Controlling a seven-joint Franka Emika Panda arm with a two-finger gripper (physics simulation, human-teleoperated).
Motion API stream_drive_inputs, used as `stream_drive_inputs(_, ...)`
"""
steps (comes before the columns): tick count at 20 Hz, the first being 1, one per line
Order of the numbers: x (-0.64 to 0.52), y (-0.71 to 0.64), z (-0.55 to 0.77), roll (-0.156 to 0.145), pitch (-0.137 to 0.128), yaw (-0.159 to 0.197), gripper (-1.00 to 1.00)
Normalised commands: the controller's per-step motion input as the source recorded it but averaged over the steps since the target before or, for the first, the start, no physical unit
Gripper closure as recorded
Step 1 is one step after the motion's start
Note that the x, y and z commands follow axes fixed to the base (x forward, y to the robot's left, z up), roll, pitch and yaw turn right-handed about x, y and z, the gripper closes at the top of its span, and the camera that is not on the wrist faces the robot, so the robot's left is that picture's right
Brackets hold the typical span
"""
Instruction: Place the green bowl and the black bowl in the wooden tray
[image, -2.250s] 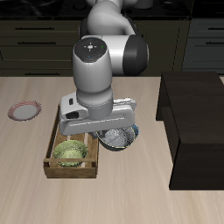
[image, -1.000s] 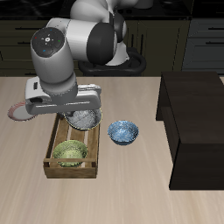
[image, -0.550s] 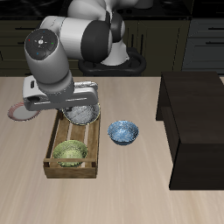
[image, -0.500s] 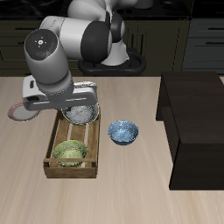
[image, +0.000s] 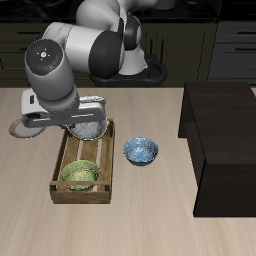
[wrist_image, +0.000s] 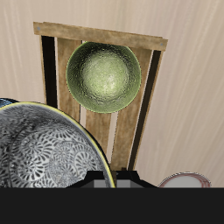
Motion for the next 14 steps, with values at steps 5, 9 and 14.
stream_drive_inputs(5,-0.02,0.10,-0.22,0.017,-0.005,0.012,1.00)
stream_drive_inputs(9,0.28,0.07,-0.31,0.045,0.047,0.028,1.00)
stream_drive_inputs(14,0.23,-0.09,-0.43,-0.023,0.085,0.015,1.00)
